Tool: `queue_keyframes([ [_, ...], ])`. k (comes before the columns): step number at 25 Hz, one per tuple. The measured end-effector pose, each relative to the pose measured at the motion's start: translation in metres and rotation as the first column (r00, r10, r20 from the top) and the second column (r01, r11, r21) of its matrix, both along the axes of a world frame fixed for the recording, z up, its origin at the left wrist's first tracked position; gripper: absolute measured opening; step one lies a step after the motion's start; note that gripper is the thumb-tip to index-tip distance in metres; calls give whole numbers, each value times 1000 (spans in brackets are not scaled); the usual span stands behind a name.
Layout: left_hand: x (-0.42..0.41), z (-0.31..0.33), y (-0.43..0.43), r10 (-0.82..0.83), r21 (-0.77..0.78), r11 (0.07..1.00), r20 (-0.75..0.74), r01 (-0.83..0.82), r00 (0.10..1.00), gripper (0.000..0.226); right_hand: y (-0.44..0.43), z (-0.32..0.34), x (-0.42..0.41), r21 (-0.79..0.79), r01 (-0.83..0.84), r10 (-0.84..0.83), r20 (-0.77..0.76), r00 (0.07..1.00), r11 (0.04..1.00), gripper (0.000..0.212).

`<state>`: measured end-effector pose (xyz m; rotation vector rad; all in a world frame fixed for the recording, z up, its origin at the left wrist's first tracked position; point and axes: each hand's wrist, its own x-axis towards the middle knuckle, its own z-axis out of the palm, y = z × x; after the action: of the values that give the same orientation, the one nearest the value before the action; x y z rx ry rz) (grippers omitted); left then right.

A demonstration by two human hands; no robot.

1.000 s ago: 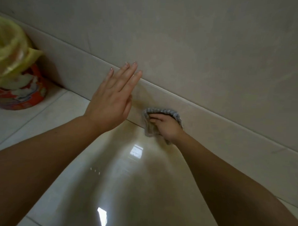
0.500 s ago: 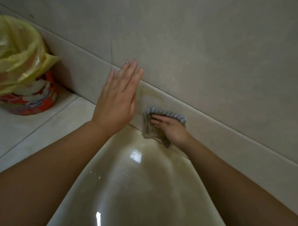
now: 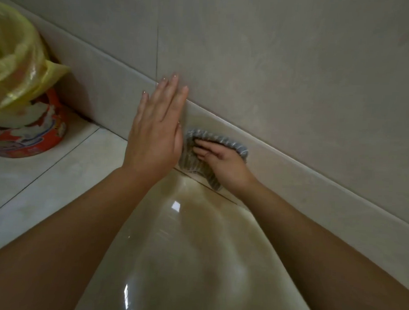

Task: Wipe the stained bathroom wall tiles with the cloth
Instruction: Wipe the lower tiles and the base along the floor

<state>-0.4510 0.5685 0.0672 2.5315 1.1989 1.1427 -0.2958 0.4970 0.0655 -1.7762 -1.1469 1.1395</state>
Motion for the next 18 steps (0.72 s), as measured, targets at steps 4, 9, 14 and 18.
queue_keyframes([
  [4,-2,-10,4,-35,-8,999,-11,35,999,66,-30,-14,7,-93,32,-18,144,989,995,34],
  [9,-5,-12,10,-10,-34,999,16,11,1000,64,-17,41,4,205,360,-350,-84,933,910,30],
  [14,-24,-12,23,76,-90,993,25,-73,997,64,5,0,-27,39,118,-121,95,988,992,21],
  [18,-42,-19,31,86,-105,991,-1,-86,996,63,-1,30,-22,143,262,-281,136,950,955,31],
])
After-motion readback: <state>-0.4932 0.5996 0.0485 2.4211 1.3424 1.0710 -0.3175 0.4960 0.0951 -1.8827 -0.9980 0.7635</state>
